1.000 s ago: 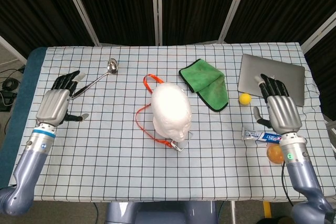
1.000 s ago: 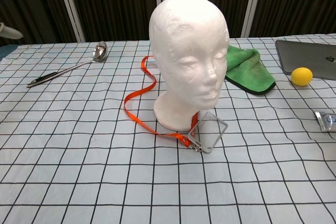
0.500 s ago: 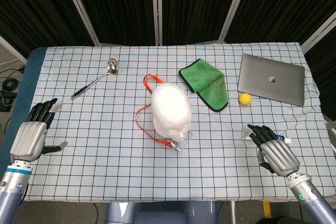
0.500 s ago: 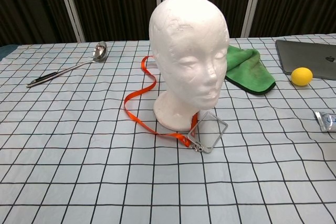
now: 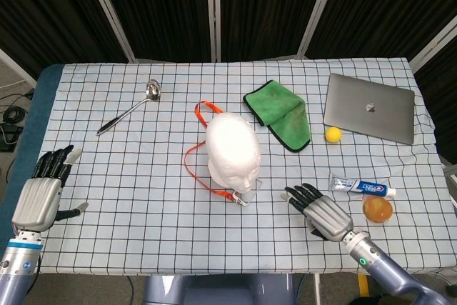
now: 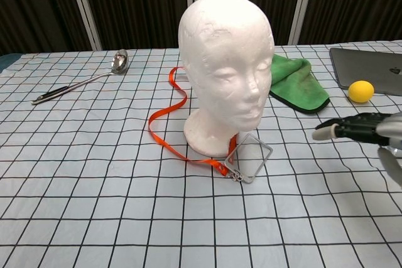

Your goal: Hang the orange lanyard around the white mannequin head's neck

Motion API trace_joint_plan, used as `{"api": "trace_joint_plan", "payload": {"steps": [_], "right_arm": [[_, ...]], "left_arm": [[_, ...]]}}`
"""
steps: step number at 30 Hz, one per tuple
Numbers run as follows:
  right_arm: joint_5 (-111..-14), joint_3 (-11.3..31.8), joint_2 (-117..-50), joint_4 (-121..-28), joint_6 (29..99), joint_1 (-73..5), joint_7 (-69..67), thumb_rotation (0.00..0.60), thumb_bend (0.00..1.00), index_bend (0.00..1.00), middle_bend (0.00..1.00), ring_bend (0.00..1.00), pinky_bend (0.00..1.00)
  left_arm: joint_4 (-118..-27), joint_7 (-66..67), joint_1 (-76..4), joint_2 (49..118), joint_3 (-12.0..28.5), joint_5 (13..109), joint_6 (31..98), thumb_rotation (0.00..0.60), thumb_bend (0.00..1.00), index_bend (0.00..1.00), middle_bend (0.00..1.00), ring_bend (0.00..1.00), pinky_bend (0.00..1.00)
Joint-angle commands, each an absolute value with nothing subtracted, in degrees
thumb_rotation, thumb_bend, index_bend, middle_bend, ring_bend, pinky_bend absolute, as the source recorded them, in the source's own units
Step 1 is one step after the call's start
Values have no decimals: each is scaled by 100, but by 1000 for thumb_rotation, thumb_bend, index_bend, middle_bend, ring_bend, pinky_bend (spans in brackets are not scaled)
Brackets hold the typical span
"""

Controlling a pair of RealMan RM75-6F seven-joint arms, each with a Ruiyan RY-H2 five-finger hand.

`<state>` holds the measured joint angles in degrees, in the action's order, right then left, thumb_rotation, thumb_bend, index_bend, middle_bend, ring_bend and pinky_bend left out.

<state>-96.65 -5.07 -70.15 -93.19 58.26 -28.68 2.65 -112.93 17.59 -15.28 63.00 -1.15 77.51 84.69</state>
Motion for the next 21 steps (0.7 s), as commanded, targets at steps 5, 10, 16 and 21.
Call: {"api": "trace_joint_plan", "payload": {"steps": [5,10,16,21], "right_arm": [[-9154,9,-7688,-9100,5199,-3326,805,600,969,19,10,0,0],[-8742,172,-8030,-8913,4820,-3530,903,600,970,10,2,0,5],[-8280,305,-8437,-8609,4564,-3691,1309,600,980,10,2,0,8],[-7971,311,-8642,-8576,4444,-3761,1678,600,980,15,14,0,9]], "left_arm": [[-11258,1792,-1504,6340,-50,7648,8347,600,0,0,0,0,0],[-11258,1816,-1476,6337,5,7622,8319,600,0,0,0,0,0],[-11266,1733,-1444,6293,50,7619,8257,600,0,0,0,0,0],[-11245,1677,-1428,6274,90,7608,8204,600,0,0,0,0,0]]}}
